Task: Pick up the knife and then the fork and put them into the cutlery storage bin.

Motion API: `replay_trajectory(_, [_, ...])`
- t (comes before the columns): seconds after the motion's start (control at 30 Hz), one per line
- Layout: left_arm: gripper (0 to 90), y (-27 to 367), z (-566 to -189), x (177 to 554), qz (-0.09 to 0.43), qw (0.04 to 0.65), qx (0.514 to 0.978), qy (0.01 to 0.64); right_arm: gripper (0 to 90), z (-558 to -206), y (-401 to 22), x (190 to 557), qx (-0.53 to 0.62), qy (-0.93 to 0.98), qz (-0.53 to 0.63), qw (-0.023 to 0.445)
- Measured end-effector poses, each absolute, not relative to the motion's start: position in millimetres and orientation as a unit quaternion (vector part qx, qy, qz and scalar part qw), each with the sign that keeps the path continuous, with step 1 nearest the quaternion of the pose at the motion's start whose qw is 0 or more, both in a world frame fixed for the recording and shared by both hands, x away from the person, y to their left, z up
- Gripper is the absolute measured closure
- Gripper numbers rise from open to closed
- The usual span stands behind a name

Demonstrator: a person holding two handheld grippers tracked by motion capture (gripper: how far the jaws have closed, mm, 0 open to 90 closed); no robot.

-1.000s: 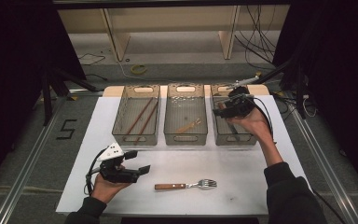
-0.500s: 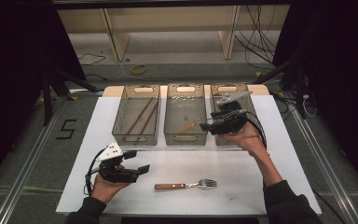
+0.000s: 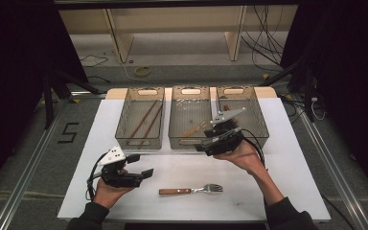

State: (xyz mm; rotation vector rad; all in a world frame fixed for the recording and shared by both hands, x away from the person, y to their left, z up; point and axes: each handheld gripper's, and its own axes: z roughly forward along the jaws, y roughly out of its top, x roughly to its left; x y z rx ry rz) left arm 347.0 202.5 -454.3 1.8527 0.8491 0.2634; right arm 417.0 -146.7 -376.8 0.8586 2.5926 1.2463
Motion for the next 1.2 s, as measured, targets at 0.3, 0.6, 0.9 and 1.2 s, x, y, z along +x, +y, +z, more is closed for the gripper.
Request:
replay_trajectory(0.3, [17.3,203.2,-453.9,346.8,0.110,0.518,0.771,0.353,32.4,-385.7,-135.3,407.5,0.269,0.870,0.410,0.054])
replay_trajectory(0.6, [17.3,203.5,-454.1,346.9,0.110,0.518,0.771,0.353,32.1,-389.8,-126.2,402.2,0.255,0.876,0.407,0.046])
replay_trajectory(0.9, [17.3,203.4,-454.0,346.8,0.110,0.519,0.771,0.354,31.9,-393.4,-118.6,396.8,0.243,0.883,0.399,0.038])
replay_trajectory(1.2, [17.3,204.0,-453.9,347.0,0.111,0.518,0.771,0.353,31.9,-397.2,-110.9,391.3,0.232,0.890,0.392,0.029])
